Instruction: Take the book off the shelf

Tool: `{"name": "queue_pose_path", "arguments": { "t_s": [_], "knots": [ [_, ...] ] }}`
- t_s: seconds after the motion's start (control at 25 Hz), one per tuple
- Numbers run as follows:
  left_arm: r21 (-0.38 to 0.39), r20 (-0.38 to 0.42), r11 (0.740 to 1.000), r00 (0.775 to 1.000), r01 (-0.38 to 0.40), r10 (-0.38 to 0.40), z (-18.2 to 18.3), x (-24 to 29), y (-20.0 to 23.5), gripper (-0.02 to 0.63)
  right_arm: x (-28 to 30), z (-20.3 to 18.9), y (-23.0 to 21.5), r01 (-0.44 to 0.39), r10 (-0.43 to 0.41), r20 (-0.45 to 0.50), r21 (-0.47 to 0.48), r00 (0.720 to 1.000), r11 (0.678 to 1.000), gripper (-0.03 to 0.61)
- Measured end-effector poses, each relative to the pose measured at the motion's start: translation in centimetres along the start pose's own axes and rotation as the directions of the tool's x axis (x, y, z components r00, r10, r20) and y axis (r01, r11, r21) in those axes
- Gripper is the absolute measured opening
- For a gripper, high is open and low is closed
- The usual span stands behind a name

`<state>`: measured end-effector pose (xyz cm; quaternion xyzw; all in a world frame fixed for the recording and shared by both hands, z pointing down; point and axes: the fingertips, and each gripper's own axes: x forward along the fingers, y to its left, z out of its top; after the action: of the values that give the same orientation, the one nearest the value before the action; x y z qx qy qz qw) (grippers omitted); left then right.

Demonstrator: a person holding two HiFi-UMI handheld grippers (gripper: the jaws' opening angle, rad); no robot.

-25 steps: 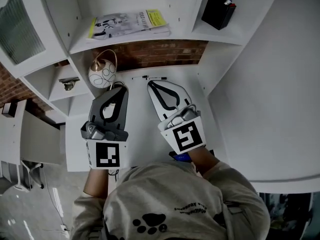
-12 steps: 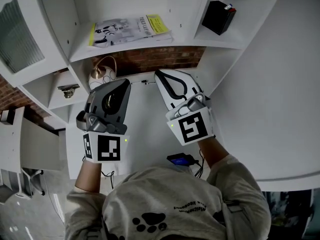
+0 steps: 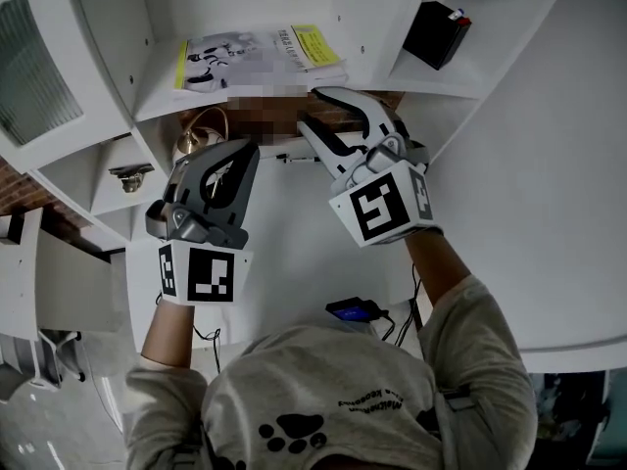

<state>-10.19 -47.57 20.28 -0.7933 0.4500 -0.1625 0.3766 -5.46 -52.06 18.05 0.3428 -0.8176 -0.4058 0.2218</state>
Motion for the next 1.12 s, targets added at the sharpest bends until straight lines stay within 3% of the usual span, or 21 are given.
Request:
{"name": "queue_pose_path", "arguments": {
  "t_s": [0.24,0.56,0.72,0.88,0.96,1.08,1.12],
  "knots": [
    [-0.007,-0.020,1.000,1.000,0.009,-0.009,-1.4,1.0,0.7,0.008,3.7,-0.8,-0.4,-0.062,0.050,-0.070,-0.185,0.996,0.981,0.220],
    [-0.032,-0.035,0.999,0.999,0.005,-0.006,-2.6,1.5,1.6,0.008,7.5,-2.4,-0.1,-0.192,0.144,-0.196,-0.255,0.970,0.948,0.231],
    [-0.027,-0.041,1.000,0.999,-0.004,0.003,-3.0,1.3,1.6,0.008,7.9,-2.7,-0.6,-0.199,0.137,-0.225,-0.282,0.965,0.939,0.196],
    [-0.039,-0.051,0.999,0.999,-0.013,0.011,-3.3,1.0,1.6,0.008,8.1,-3.1,0.6,-0.237,0.146,-0.269,-0.348,0.952,0.907,0.126],
    [-0.046,-0.053,0.999,0.999,-0.013,0.010,-3.3,0.9,1.5,0.008,8.4,-3.4,1.2,-0.258,0.158,-0.284,-0.359,0.946,0.897,0.126],
    [-0.050,-0.060,0.999,0.998,-0.010,0.007,-3.3,0.6,1.2,0.008,8.3,-3.5,1.3,-0.259,0.155,-0.294,-0.358,0.943,0.897,0.122],
    [-0.051,-0.061,0.999,0.998,-0.010,0.007,-3.3,0.5,1.1,0.008,8.2,-3.4,1.1,-0.256,0.153,-0.296,-0.352,0.943,0.900,0.090]
  ]
}}
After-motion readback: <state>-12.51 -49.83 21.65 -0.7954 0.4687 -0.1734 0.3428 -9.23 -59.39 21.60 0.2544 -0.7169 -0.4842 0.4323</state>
